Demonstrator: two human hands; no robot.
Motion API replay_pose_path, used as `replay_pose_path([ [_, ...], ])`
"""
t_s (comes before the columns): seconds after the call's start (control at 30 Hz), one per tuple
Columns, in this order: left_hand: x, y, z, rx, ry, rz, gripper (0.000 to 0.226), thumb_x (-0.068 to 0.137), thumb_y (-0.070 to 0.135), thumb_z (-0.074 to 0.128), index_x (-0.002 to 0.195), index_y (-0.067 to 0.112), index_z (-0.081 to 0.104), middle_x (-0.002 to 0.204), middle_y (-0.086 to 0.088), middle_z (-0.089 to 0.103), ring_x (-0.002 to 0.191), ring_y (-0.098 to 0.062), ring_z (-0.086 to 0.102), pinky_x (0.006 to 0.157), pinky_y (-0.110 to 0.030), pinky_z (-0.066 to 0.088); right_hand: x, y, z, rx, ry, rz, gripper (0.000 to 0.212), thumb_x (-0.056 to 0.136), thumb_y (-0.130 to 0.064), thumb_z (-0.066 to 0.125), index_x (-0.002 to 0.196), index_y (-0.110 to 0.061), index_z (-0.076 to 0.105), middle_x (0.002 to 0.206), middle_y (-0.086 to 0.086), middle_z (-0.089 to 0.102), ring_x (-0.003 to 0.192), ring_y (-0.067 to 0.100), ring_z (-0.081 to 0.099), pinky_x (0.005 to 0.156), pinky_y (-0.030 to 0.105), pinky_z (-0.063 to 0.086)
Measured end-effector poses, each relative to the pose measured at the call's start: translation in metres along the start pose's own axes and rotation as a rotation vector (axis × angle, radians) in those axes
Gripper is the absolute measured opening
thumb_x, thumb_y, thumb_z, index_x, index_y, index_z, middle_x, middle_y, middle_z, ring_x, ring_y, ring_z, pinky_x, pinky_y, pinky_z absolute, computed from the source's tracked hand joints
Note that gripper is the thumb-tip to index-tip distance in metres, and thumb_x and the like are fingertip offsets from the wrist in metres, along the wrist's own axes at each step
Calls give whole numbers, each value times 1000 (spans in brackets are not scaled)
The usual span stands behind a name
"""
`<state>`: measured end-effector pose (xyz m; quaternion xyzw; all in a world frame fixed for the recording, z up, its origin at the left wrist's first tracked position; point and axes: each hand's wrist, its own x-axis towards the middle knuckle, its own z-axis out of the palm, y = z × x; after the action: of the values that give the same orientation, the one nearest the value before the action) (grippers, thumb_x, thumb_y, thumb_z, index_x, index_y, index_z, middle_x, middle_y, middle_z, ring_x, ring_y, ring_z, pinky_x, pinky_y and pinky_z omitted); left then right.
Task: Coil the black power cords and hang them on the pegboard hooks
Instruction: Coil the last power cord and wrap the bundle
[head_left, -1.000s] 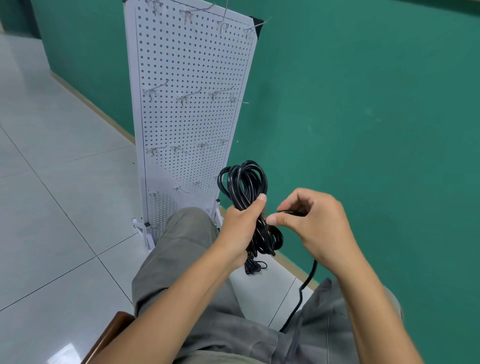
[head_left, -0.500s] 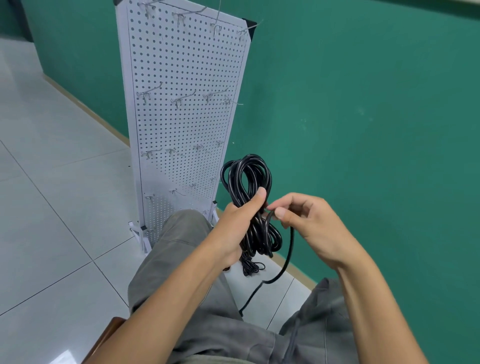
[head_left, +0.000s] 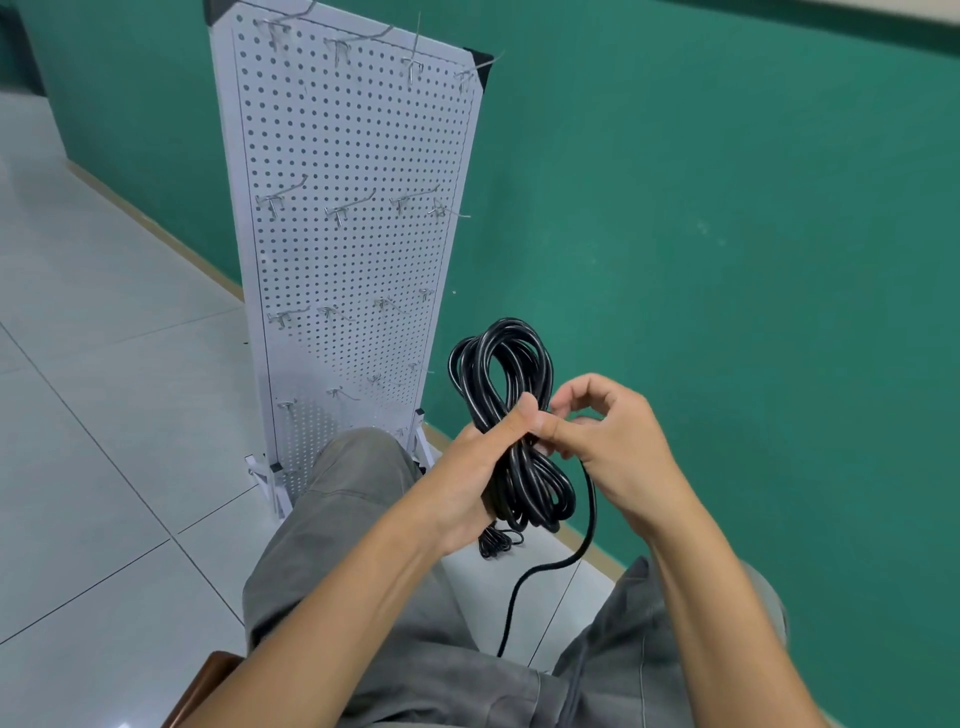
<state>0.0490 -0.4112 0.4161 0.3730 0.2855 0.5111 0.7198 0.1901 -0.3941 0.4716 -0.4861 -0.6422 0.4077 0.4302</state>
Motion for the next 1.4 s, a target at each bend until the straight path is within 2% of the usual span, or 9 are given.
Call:
replay_pose_path([
  [0.2,1,5,-8,-145,-135,-31,25,80,28,71,98,11,73,81,0,51,74,-17,49,91,-42,42,1,3,-7,-7,-81,-30,21,91,-10,75,104,-9,59,91,1,63,63,19,59,60,25,47],
  [0.43,2,17,-17,-421,-147,41,20,77,17,59,94,5,60,75,-4,46,63,-17,43,71,-35,53,-11,16,-31,-56,-20,-26,11,94,-12,70,84,-8,69,65,-2,54,58,10,44,59,17,40],
  [0.6,1,12,-15,-145,-89,0,23,94,23,47,105,3,54,73,-4,48,61,-18,46,72,-35,47,-15,4,-23,161,66,-73,17,103,-18,56,90,-9,63,80,2,61,78,16,59,83,28,55],
  [0.77,0,1,-5,109,-35,-51,34,88,34,64,107,6,63,76,-6,58,66,-19,55,70,-33,49,-12,-17,-8,200,151,-95,22,107,-28,47,96,-17,62,122,-5,67,118,9,63,101,35,54],
  [0.97,-1,-5,2,256,25,-54,48,85,41,72,114,3,69,88,-8,65,79,-20,64,79,-37,53,-2,-21,8,252,195,8,41,107,-43,42,109,-10,65,123,-4,72,118,23,66,106,49,50],
  [1.07,-4,2,2,279,-23,-57,32,98,32,68,122,11,70,96,1,73,86,-11,68,85,-33,54,-2,-24,14,279,187,68,40,110,-40,37,110,-11,65,119,-7,74,99,21,70,72,34,60],
  [1.13,-7,8,0,283,-72,-86,25,103,29,60,120,14,71,99,-3,76,81,-8,68,78,-32,56,-5,-27,17,226,147,101,38,110,-41,35,107,-15,63,108,-9,76,81,19,65,52,28,45],
  [1.23,-9,11,1,246,-78,-122,26,96,34,65,109,12,70,92,-12,73,74,-17,62,69,-33,55,-5,-29,17,131,109,83,26,109,-41,36,101,-23,54,90,-1,68,74,21,61,49,28,41],
  [1.4,-9,1,4,129,-97,-145,39,86,37,74,108,5,67,87,-15,70,79,-22,67,71,-33,55,-4,-27,12,-151,-70,-11,35,109,-51,22,136,-43,42,124,-10,60,89,-15,63,72,7,46],
])
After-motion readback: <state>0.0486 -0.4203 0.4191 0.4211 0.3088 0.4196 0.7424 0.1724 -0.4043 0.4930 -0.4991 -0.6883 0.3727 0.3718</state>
